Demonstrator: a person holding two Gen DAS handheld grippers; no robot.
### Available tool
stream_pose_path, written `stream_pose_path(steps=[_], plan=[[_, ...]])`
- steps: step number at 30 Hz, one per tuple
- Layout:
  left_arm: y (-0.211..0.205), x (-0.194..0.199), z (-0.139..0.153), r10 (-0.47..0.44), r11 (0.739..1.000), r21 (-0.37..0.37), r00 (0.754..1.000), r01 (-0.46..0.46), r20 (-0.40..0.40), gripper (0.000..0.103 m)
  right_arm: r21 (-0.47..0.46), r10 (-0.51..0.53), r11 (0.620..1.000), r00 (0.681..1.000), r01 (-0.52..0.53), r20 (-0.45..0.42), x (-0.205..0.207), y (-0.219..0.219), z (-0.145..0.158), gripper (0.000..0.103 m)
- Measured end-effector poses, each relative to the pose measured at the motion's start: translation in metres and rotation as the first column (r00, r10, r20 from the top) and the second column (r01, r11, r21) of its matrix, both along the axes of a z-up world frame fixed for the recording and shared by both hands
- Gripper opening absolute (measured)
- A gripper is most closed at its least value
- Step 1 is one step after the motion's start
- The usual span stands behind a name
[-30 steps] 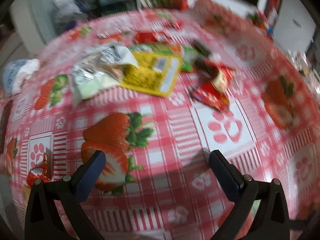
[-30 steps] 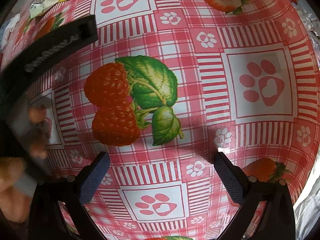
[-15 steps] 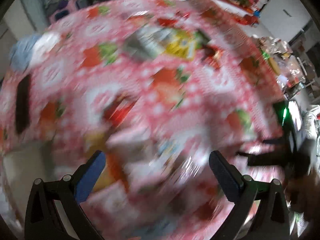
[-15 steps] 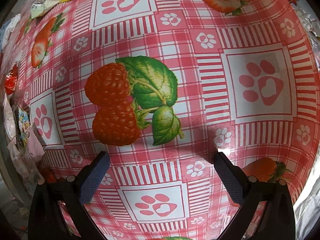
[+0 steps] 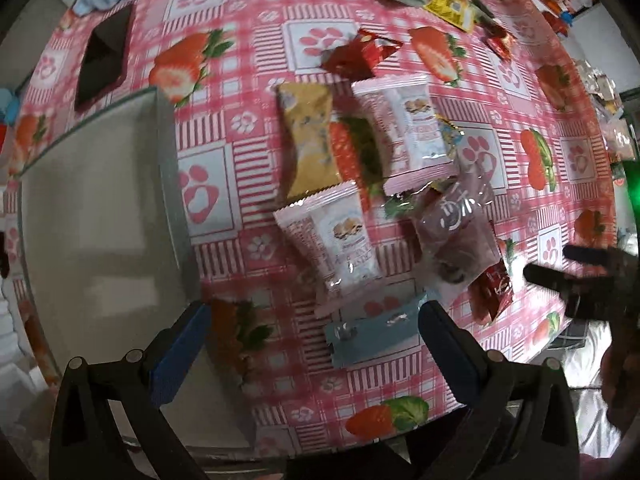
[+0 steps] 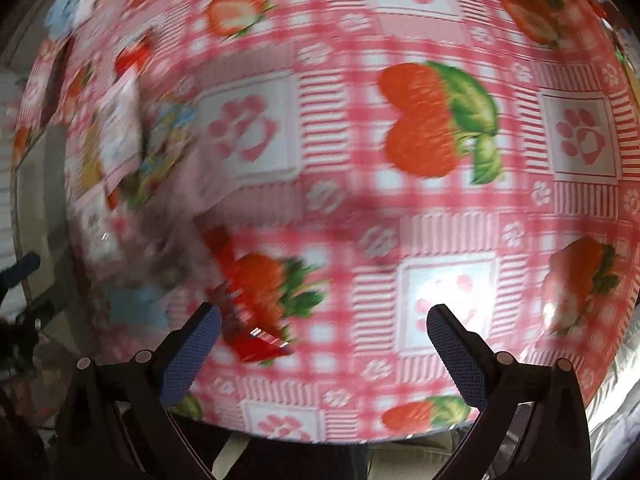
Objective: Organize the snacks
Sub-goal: 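Move the left tool to the pink-white cookie packet while the right tool approaches the red packet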
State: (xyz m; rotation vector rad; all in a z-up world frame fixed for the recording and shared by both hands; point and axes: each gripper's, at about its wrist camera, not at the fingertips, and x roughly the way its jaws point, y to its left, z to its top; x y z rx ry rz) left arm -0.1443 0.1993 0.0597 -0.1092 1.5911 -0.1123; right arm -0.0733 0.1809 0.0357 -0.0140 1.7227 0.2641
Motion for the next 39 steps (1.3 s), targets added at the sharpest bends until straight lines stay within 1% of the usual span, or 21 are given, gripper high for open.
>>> stream_pose_path(steps=[2, 6, 7, 9, 10, 12, 13, 14, 17, 20, 24, 25, 30, 34, 37, 39], plan=[[0.004, 0.0, -0.003, 0.011, 1.0, -0.018, 1.0, -0.011, -0.017, 0.103, 0.004, 0.019, 1.0, 1.0, -0.019, -0.007, -0.009, 0.011, 0.001, 0.103], [0.01, 0.0, -0.006, 0.023, 0.999, -0.03, 0.999, -0.024, -0.039, 0.103, 0.002, 0.053, 0.999, 0.998, -0.053, -0.017, -0.025, 0.024, 0.007, 0.103], [0.01, 0.001, -0.008, 0.023, 0.999, -0.036, 0.999, -0.024, -0.042, 0.103, 0.028, 0.055, 0.998, 0.999, -0.055, 0.0, -0.041, 0.035, 0.009, 0.103], [0.011, 0.0, -0.009, 0.017, 0.999, -0.041, 0.999, -0.018, -0.039, 0.103, 0.018, 0.063, 0.998, 0.998, -0.063, -0.005, -0.051, 0.041, 0.01, 0.103], [0.005, 0.004, -0.011, 0.01, 0.999, -0.038, 0.999, -0.012, -0.038, 0.103, 0.014, 0.062, 0.998, 0.998, -0.062, -0.006, -0.056, 0.04, 0.011, 0.103], [-0.001, 0.006, -0.014, -0.004, 0.999, -0.033, 0.999, 0.002, -0.033, 0.103, -0.028, 0.056, 0.998, 0.998, -0.056, -0.019, -0.051, 0.047, 0.003, 0.103], [-0.004, 0.006, -0.014, -0.007, 1.0, -0.026, 0.999, 0.006, -0.035, 0.103, -0.04, 0.049, 0.998, 0.998, -0.05, -0.025, -0.054, 0.047, 0.001, 0.103], [-0.006, 0.007, -0.016, -0.009, 1.0, -0.021, 0.999, 0.008, -0.037, 0.103, -0.073, 0.045, 0.996, 0.998, -0.048, -0.039, -0.054, 0.043, -0.006, 0.103], [-0.015, 0.01, -0.022, -0.004, 1.0, -0.02, 0.999, 0.003, -0.042, 0.103, -0.099, 0.044, 0.994, 0.997, -0.05, -0.06, -0.058, 0.04, -0.009, 0.103], [-0.021, 0.012, -0.029, 0.004, 1.0, -0.014, 0.999, -0.005, -0.047, 0.103, -0.136, 0.045, 0.989, 0.995, -0.057, -0.091, -0.063, 0.025, -0.021, 0.103], [-0.025, 0.015, -0.043, 0.024, 1.0, -0.002, 0.998, -0.024, -0.056, 0.103, -0.124, 0.051, 0.99, 0.993, -0.064, -0.105, -0.077, 0.018, -0.03, 0.103], [-0.028, 0.015, -0.05, 0.033, 0.999, 0.0, 0.998, -0.033, -0.057, 0.103, -0.125, 0.054, 0.99, 0.993, -0.067, -0.106, -0.079, 0.018, -0.032, 0.103], [-0.026, 0.021, -0.072, 0.07, 0.998, 0.012, 0.996, -0.069, -0.061, 0.103, -0.123, 0.079, 0.988, 0.991, -0.092, -0.103, -0.083, 0.02, -0.046, 0.103], [-0.012, 0.027, -0.087, 0.09, 0.995, 0.04, 0.994, -0.087, -0.063, 0.103, -0.123, 0.104, 0.986, 0.989, -0.117, -0.109, -0.077, 0.032, -0.062, 0.103], [0.004, 0.029, -0.099, 0.122, 0.992, 0.023, 0.989, -0.121, -0.085, 0.103, -0.114, 0.111, 0.986, 0.988, -0.124, -0.111, -0.068, 0.044, -0.075, 0.103], [0.006, 0.032, -0.102, 0.12, 0.993, 0.027, 0.99, -0.118, -0.079, 0.103, -0.11, 0.122, 0.985, 0.985, -0.135, -0.118, -0.065, 0.052, -0.086, 0.103]])
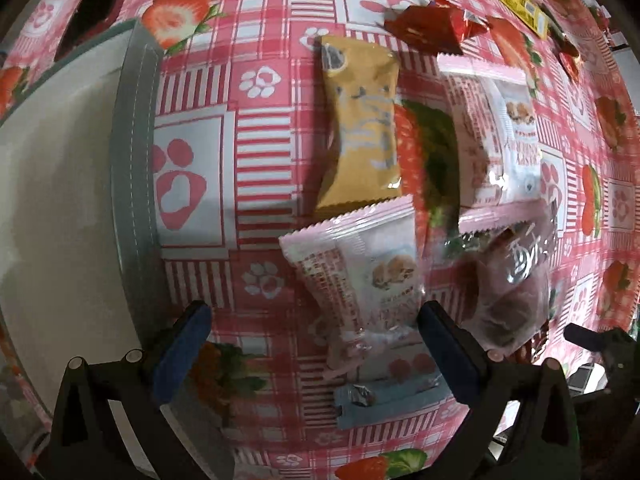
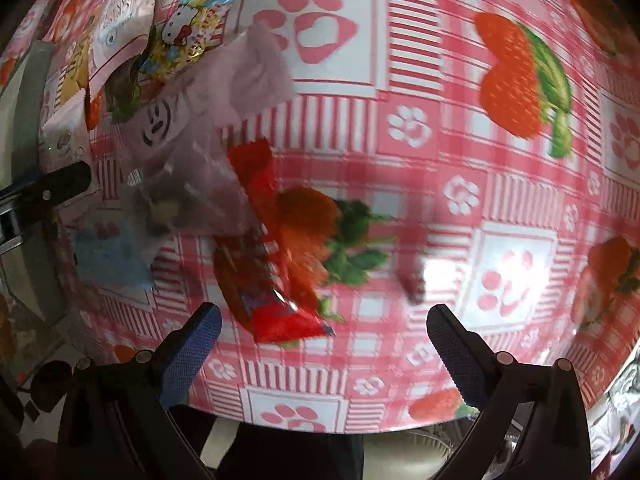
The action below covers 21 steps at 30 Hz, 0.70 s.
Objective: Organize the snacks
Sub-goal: 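Move the left tool to the pink-white cookie packet while the right tool approaches the red packet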
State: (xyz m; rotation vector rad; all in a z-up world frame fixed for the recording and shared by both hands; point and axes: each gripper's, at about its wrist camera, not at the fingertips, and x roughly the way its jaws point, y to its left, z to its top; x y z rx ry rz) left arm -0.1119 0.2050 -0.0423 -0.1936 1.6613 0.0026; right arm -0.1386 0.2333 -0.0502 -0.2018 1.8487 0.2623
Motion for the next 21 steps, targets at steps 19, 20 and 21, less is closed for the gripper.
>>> stream_pose_path(steps=[19, 20, 21], plan=[[-0.032, -0.005, -0.022, -0.042, 0.994, 0.105, 0.999, 0.038, 0.035, 0.103, -0.055, 0.0, 0.998, 1.0, 0.002, 0.026, 0.009, 0.001, -0.012, 0.103], [-0.034, -0.012, -0.023, -0.041, 0.994, 0.107, 0.999, 0.038, 0.032, 0.103, -0.051, 0.001, 0.999, 1.0, 0.0, 0.023, 0.006, -0.001, -0.014, 0.103], [-0.032, -0.012, -0.023, -0.043, 0.993, 0.107, 0.999, 0.039, 0.028, 0.103, -0.055, 0.003, 0.998, 1.0, -0.003, 0.013, 0.005, 0.001, -0.012, 0.103]])
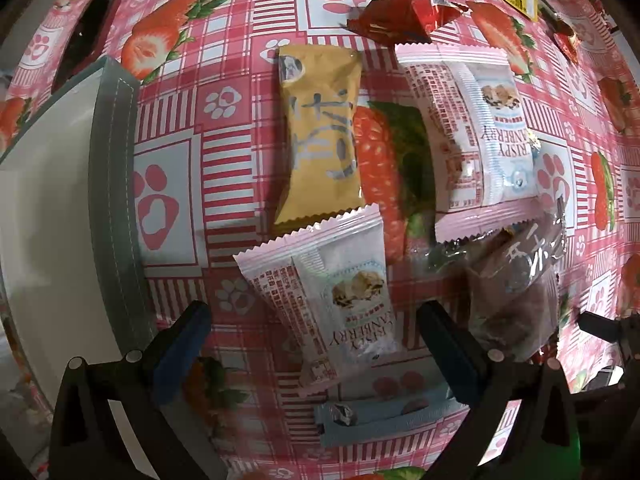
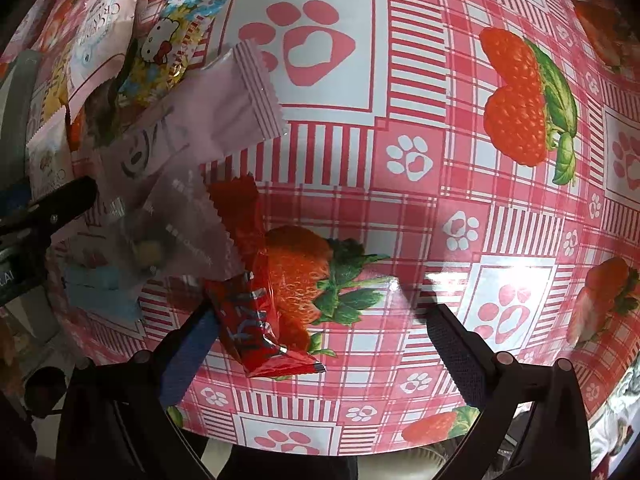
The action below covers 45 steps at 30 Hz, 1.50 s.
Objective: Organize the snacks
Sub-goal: 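Move the left tool to the pink-white cookie packet while the right tool approaches the red packet, then close the left tool on the cookie packet while the right tool grasps the red packet, then carry both packets over the white tray and open both tools to drop them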
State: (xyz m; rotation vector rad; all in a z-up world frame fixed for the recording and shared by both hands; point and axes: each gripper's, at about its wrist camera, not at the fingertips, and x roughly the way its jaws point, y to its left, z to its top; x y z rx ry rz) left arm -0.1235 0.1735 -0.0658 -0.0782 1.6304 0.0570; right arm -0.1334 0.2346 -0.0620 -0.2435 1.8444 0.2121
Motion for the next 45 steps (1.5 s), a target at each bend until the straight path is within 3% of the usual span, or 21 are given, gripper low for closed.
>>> stream_pose_path(steps=[6, 9, 11, 14, 15, 17, 23, 31, 37, 39, 40, 45], plan=[[0.004, 0.013, 0.016, -0.01, 1.0, 0.007, 0.996, 0.011, -0.085, 0.101, -0.001, -0.003, 1.0, 1.0, 0.003, -0.026, 0.007, 0.004, 0.005, 0.1], [0.004, 0.013, 0.03, -0.029, 0.999, 0.016, 0.997, 0.03, -0.065, 0.09, 0.008, 0.039, 0.999, 0.999, -0.039, 0.01, 0.003, 0.01, 0.017, 0.082], [0.001, 0.015, 0.037, -0.06, 0.998, 0.024, 0.997, 0.061, -0.046, 0.08, 0.009, 0.066, 0.998, 0.997, -0.066, 0.031, -0.001, 0.012, 0.024, 0.062], [-0.004, 0.018, 0.044, -0.097, 0.995, 0.032, 0.995, 0.098, -0.017, 0.053, 0.018, 0.071, 0.997, 0.996, -0.072, 0.05, -0.003, 0.011, 0.032, 0.035], [-0.005, 0.02, 0.045, -0.109, 0.994, 0.031, 0.994, 0.109, -0.013, 0.044, 0.032, 0.056, 0.998, 0.997, -0.057, 0.048, -0.002, 0.009, 0.034, 0.031], [-0.006, 0.023, 0.05, -0.119, 0.993, 0.021, 0.993, 0.119, -0.011, 0.043, 0.098, -0.019, 0.995, 0.999, 0.016, 0.026, 0.001, -0.001, 0.038, 0.027], [0.004, 0.028, 0.073, -0.11, 0.993, -0.035, 0.994, 0.11, 0.025, 0.042, 0.166, -0.112, 0.98, 0.994, 0.107, 0.018, 0.002, -0.019, 0.054, 0.027], [0.022, 0.027, 0.101, -0.098, 0.992, -0.078, 0.993, 0.102, 0.06, 0.042, 0.213, -0.152, 0.966, 0.988, 0.145, 0.015, 0.014, -0.035, 0.078, 0.027], [0.028, 0.024, 0.121, -0.085, 0.992, -0.085, 0.993, 0.091, 0.078, 0.042, 0.14, -0.145, 0.979, 0.989, 0.145, -0.013, 0.025, -0.046, 0.075, 0.029], [0.033, 0.017, 0.123, -0.085, 0.992, -0.083, 0.993, 0.092, 0.087, 0.042, 0.118, -0.155, 0.981, 0.988, 0.156, -0.012, 0.025, -0.046, 0.069, 0.061], [0.033, 0.008, 0.123, -0.084, 0.992, -0.083, 0.992, 0.092, 0.095, 0.042, 0.094, -0.16, 0.983, 0.987, 0.159, 0.009, 0.028, -0.047, 0.068, 0.083], [0.046, -0.018, 0.132, -0.083, 0.993, -0.079, 0.99, 0.092, 0.11, 0.042, 0.075, -0.136, 0.988, 0.991, 0.136, 0.003, 0.03, -0.03, 0.061, 0.079]])
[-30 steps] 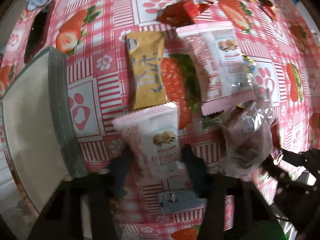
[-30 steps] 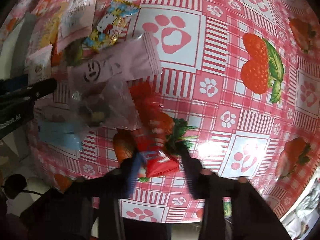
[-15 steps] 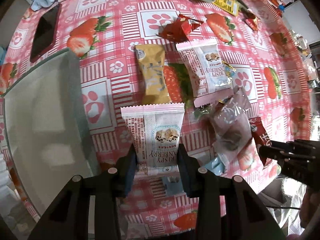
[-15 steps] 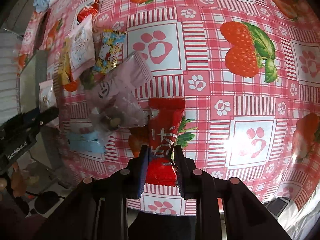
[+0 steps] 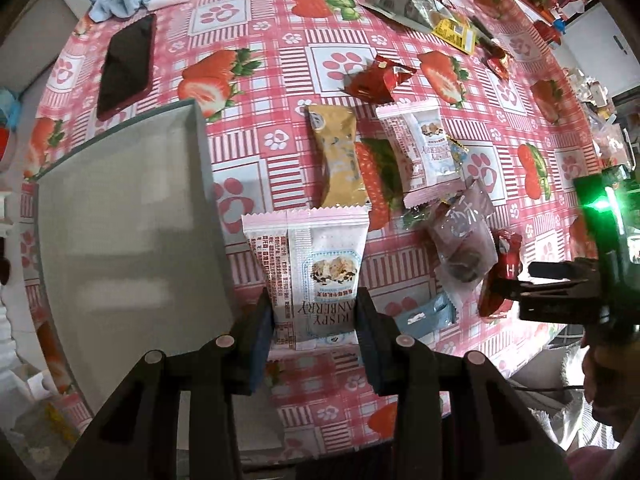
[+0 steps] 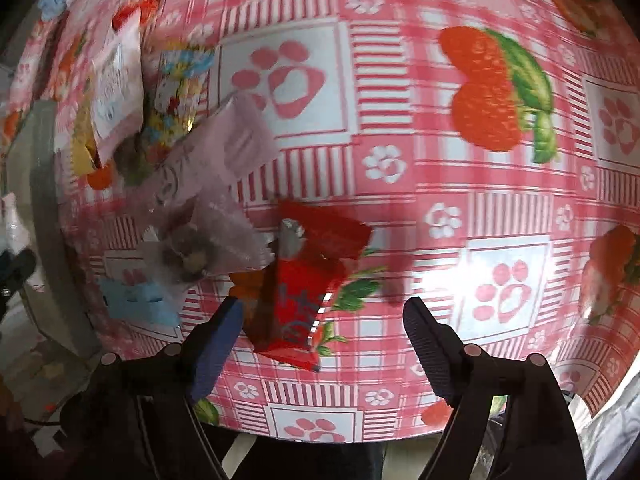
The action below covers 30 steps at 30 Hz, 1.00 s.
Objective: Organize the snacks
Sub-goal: 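Carry both packets over the white tray and open both tools to drop them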
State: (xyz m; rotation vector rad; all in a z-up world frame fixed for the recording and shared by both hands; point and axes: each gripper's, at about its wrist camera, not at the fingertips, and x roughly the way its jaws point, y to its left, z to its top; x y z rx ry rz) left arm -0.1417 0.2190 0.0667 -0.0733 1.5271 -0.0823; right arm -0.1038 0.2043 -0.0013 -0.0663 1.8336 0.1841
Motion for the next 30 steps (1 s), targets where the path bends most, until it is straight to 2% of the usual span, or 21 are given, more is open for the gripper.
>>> stream_pose_path(steps=[1, 3, 4, 5, 9, 12, 17, 23, 30], plan=[[0.002, -0.004, 0.001, 0.003, 1.0, 0.001, 1.0, -0.003, 0.001, 0.042, -0.027, 0.014, 1.0, 1.0, -0.015, -0.015, -0.002, 0.004, -0.004, 0.067], [0.007, -0.006, 0.004, 0.011, 1.0, 0.006, 1.0, -0.011, 0.004, 0.042, -0.079, 0.057, 0.995, 0.998, -0.056, 0.013, -0.01, 0.005, -0.003, 0.058], [0.01, -0.006, 0.005, 0.019, 1.0, 0.005, 1.0, -0.019, 0.005, 0.042, -0.077, 0.072, 0.995, 0.997, -0.07, 0.021, -0.011, 0.006, -0.001, 0.046], [0.013, -0.006, 0.006, 0.029, 1.0, 0.004, 1.0, -0.029, 0.007, 0.042, -0.075, 0.079, 0.994, 0.997, -0.077, 0.024, -0.012, 0.005, 0.001, 0.022], [0.029, -0.006, 0.012, 0.068, 0.998, 0.01, 0.997, -0.069, 0.018, 0.042, -0.04, 0.053, 0.998, 0.998, -0.052, 0.026, -0.018, 0.001, 0.01, 0.021], [0.039, -0.007, 0.017, 0.096, 0.995, 0.009, 0.995, -0.097, 0.034, 0.042, 0.038, 0.004, 0.999, 0.999, -0.006, 0.046, -0.014, -0.012, 0.029, 0.021], [0.055, -0.012, 0.021, 0.148, 0.989, 0.001, 0.988, -0.148, 0.05, 0.042, 0.109, 0.014, 0.994, 0.996, -0.024, 0.091, -0.001, -0.011, 0.063, 0.021], [0.08, -0.022, 0.025, 0.218, 0.976, 0.0, 0.973, -0.218, 0.072, 0.042, 0.174, 0.103, 0.977, 0.986, -0.125, 0.13, 0.02, 0.044, 0.087, 0.021], [0.115, -0.044, 0.023, 0.28, 0.957, 0.051, 0.957, -0.284, 0.078, 0.042, 0.238, 0.281, 0.921, 0.949, -0.308, 0.142, 0.018, 0.143, 0.096, 0.021]])
